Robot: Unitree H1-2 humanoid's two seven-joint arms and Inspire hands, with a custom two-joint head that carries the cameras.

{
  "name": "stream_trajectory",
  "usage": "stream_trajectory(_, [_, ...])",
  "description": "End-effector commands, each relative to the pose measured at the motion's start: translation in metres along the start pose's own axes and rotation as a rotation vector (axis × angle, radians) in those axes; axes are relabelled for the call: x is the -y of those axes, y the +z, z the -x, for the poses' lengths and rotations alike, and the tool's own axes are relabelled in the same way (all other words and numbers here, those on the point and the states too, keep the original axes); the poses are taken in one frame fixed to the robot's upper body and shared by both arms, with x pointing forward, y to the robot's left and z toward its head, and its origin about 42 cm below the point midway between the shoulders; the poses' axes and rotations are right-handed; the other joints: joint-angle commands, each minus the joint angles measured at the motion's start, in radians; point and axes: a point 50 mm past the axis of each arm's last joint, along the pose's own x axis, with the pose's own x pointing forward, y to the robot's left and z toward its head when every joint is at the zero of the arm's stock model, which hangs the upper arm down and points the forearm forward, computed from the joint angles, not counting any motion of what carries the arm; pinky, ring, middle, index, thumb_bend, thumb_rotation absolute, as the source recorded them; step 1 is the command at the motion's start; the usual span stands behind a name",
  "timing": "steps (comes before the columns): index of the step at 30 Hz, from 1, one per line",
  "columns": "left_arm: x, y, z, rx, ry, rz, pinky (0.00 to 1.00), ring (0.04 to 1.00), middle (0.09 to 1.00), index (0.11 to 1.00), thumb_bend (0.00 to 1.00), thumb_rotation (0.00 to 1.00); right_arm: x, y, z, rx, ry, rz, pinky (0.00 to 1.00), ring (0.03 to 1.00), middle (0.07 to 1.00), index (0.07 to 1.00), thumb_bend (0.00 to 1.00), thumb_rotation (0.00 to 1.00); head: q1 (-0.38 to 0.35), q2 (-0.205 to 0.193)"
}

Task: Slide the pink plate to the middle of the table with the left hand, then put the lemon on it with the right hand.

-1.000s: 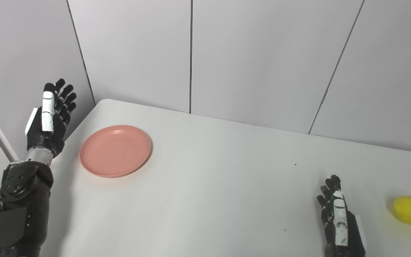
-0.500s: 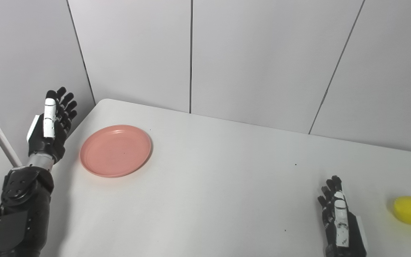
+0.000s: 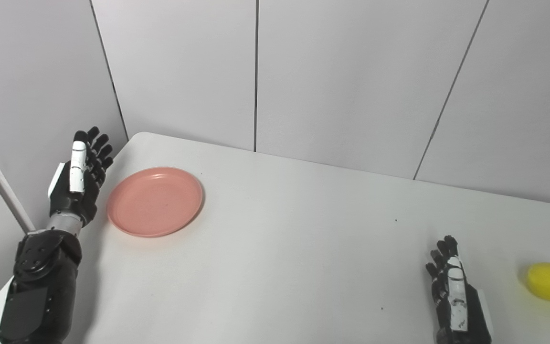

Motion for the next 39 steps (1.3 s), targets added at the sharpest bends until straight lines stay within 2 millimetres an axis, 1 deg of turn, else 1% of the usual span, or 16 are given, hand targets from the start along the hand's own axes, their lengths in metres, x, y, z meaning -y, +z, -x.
stream_trajectory(1, [-0.001, 0.017, -0.007, 0.074, 0.007, -0.027, 0.98, 0.968, 0.966, 0.949, 0.57, 1.0, 0.003, 0.003, 0.001, 0.005, 0.002, 0.001, 1.0, 1.0, 1.0, 1.0, 0.16, 1.0, -0.001, 0.0])
stream_trajectory(13, [0.003, 0.007, -0.005, 0.05, 0.005, 0.006, 1.0, 0.982, 0.976, 0.965, 0.55, 1.0, 0.004, 0.004, 0.001, 0.007, -0.005, 0.003, 1.0, 1.0, 1.0, 1.0, 0.17, 1.0, 0.0, 0.003])
stream_trajectory(18, [-0.001, 0.005, -0.006, 0.045, 0.018, 0.007, 0.98, 0.974, 0.969, 0.959, 0.55, 1.0, 0.004, 0.004, 0.001, 0.006, -0.001, 0.002, 1.0, 1.0, 1.0, 1.0, 0.17, 1.0, 0.004, 0.004])
stream_trajectory(23, [-0.002, 0.005, -0.006, 0.043, 0.025, -0.005, 0.98, 0.973, 0.97, 0.96, 0.56, 1.0, 0.005, 0.004, 0.001, 0.006, -0.007, 0.001, 1.0, 1.0, 1.0, 1.0, 0.17, 1.0, 0.009, 0.004])
stream_trajectory(28, [-0.005, 0.001, -0.005, 0.038, 0.02, -0.001, 0.99, 0.983, 0.982, 0.972, 0.57, 1.0, 0.005, 0.005, 0.001, 0.009, -0.005, -0.001, 1.0, 1.0, 1.0, 1.0, 0.17, 1.0, 0.013, 0.004])
stream_trajectory(32, [-0.007, -0.005, -0.005, 0.016, 0.036, 0.004, 0.97, 0.968, 0.966, 0.954, 0.58, 1.0, 0.005, 0.005, 0.001, 0.009, -0.002, 0.005, 1.0, 1.0, 1.0, 1.0, 0.17, 1.0, 0.013, 0.004])
stream_trajectory(39, [-0.01, -0.012, -0.008, -0.012, 0.055, 0.011, 0.97, 0.948, 0.945, 0.934, 0.59, 1.0, 0.005, 0.006, 0.0, 0.007, -0.005, 0.002, 1.0, 1.0, 1.0, 1.0, 0.17, 1.0, 0.014, 0.003])
